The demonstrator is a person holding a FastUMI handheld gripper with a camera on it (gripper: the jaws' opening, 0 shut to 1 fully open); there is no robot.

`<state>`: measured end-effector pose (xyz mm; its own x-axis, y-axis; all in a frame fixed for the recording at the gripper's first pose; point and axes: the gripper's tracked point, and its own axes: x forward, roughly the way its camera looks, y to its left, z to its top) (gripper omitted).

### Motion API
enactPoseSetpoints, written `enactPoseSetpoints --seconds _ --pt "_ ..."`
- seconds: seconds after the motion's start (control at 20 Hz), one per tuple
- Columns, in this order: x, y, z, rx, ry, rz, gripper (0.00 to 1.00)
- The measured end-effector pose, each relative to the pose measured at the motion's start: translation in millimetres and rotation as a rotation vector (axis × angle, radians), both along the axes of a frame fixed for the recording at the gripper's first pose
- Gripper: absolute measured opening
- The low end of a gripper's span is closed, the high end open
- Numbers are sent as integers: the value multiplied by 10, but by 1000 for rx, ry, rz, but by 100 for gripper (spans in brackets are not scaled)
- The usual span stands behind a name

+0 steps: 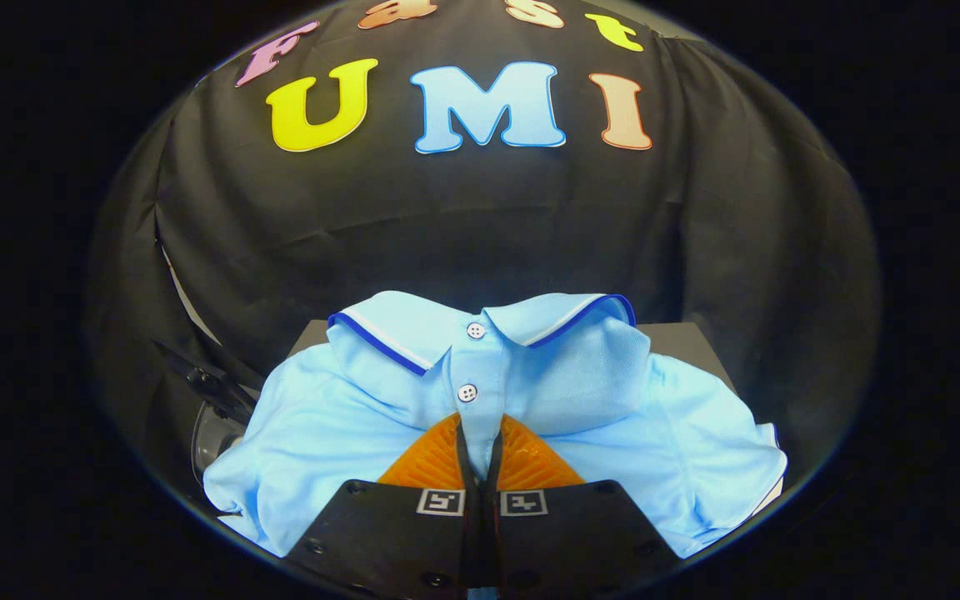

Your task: Put the clothes into the washing machine and then close the washing machine lid.

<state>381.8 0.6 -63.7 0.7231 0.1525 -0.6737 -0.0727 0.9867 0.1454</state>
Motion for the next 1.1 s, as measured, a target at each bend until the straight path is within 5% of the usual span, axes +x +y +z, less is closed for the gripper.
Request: enactPoseSetpoints --seconds 0.5,1.1 --pt "-48 15 80 97 44 -40 2" --pt "-315 76 821 150 -102 -9 2"
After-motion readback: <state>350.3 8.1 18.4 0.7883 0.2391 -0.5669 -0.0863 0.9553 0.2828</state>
